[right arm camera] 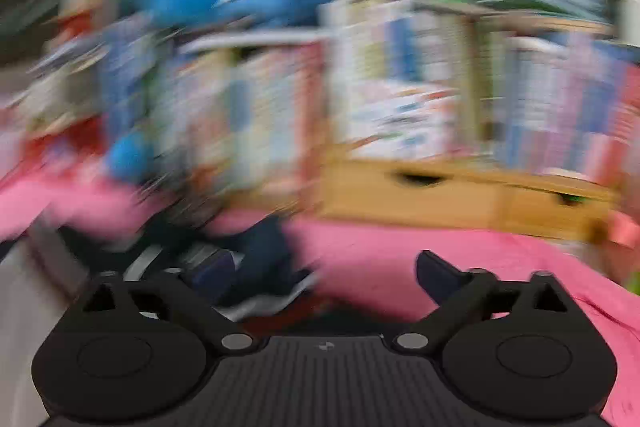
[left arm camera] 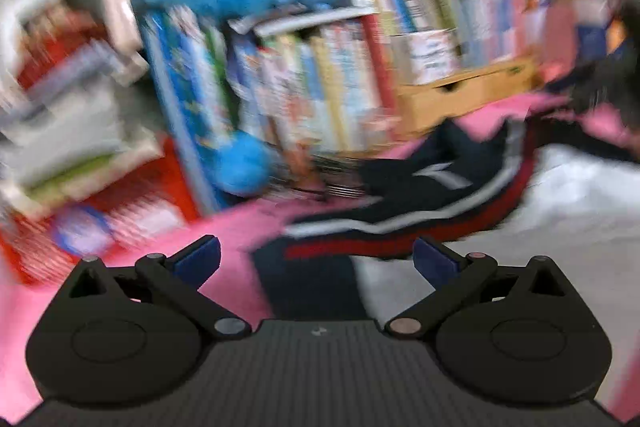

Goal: Fold clothes

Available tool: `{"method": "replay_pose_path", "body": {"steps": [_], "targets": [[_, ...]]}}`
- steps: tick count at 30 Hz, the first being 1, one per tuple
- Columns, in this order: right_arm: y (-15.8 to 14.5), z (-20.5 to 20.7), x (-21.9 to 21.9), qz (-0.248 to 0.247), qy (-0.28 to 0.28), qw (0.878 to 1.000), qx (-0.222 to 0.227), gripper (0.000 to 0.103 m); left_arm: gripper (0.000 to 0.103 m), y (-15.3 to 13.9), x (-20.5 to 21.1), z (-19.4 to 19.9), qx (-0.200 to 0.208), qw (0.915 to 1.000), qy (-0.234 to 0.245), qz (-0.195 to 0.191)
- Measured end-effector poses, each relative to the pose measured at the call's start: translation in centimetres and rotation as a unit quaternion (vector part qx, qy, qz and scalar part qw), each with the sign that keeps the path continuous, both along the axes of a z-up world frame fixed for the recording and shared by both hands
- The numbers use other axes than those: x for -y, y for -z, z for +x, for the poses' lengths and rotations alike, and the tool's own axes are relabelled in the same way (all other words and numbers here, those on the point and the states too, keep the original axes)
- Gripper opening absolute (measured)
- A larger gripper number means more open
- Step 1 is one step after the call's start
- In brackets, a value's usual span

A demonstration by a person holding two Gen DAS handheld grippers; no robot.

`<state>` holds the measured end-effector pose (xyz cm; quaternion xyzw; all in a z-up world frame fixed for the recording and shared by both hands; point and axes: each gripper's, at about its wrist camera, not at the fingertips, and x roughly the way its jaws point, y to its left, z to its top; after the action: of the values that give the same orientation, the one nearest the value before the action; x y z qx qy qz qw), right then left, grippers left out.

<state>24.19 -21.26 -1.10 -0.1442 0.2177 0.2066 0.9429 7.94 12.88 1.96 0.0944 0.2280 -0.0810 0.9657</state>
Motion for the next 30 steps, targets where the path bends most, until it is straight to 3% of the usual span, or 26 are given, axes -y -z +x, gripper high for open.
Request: {"method": "replay_pose_path", "body": {"steps": [1,4,5,6,8,9,10,11,12,14,17,19,20,21,23,24,25,28,30], "targets": [[0.6,-0.4,-0.3,-0.020,-0.025,0.999,-0.008,0.103,0.103,0.3,-0.2,0.5,-0.016,0.9995,0.015,-0.024],[2.3,-1.6,-1.2,-0.080,-0.095,0.992,-0.030,0.101,0.103,1.6,0.4,2.6,-0.029,0.9991,-0.008,-0.030],[3.1,-1.7,-1.9,-0.091,-0.084,0.992,-0.032,0.088,0.103,2.2,1.0,3.5,-0.033,0.9987,-0.036,-0.012],[3.4,-1.9,-2.4,-0.080,-0.070,0.994,-0.040,0.054,0.103,2.9,1.5,4.4,-0.037,0.9973,-0.064,0.007],[3.0,-3.2,-3.3,-0.067,-0.033,0.997,-0.022,0.031,0.097,3.2,2.2,5.1,-0.039,0.9970,-0.064,0.017],[2.5,-4.4,-3.6,-0.071,-0.022,0.997,0.009,0.024,0.082,3.1,2.4,5.0,-0.033,0.9978,-0.056,0.012],[1.9,-5.4,-3.7,-0.069,-0.020,0.997,0.031,0.024,0.074,3.0,2.7,5.0,-0.027,0.9985,-0.047,0.008],[1.2,-6.2,-3.5,-0.056,-0.017,0.997,0.041,0.024,0.058,2.5,2.9,4.8,-0.010,0.9987,-0.049,0.010],[0.3,-6.8,-3.0,-0.041,-0.013,0.998,0.049,0.024,0.050,2.1,3.1,4.7,0.008,0.9986,-0.052,0.012],[-1.5,-7.6,-1.7,-0.020,0.005,0.998,0.067,0.024,0.050,1.2,3.6,5.0,0.060,0.9951,-0.074,0.025],[-2.8,-6.7,-0.1,0.001,0.037,0.997,0.071,0.024,0.051,-0.3,4.5,6.9,0.078,0.9912,-0.104,0.022],[-2.2,-5.6,0.4,0.008,0.054,0.997,0.055,0.028,0.062,-1.1,4.6,6.9,0.077,0.9909,-0.110,0.004],[-1.6,-5.0,0.6,0.007,0.060,0.997,0.042,0.040,0.074,-1.5,4.6,6.6,0.075,0.9908,-0.112,-0.006],[-1.0,-4.5,0.8,0.007,0.067,0.997,0.029,0.061,0.084,-1.6,4.7,5.7,0.076,0.9913,-0.108,-0.011],[0.3,-3.4,1.1,0.006,0.079,0.997,0.004,0.076,0.095,-1.5,4.9,3.4,0.079,0.9923,-0.095,0.008],[0.9,-2.9,1.3,0.006,0.086,0.996,-0.008,0.076,0.102,-1.4,5.1,2.1,0.079,0.9924,-0.092,0.022],[1.5,-2.4,1.5,0.005,0.092,0.996,-0.021,0.077,0.103,-1.1,5.3,0.7,0.078,0.9921,-0.090,0.037],[3.1,-1.0,2.0,0.005,0.110,0.992,-0.055,0.093,0.103,-0.1,6.0,-3.6,0.075,0.9908,-0.085,0.073],[1.2,-3.6,2.6,0.025,0.092,0.995,-0.031,0.094,0.103,0.2,6.6,-5.8,0.076,0.9918,-0.083,0.061]]}}
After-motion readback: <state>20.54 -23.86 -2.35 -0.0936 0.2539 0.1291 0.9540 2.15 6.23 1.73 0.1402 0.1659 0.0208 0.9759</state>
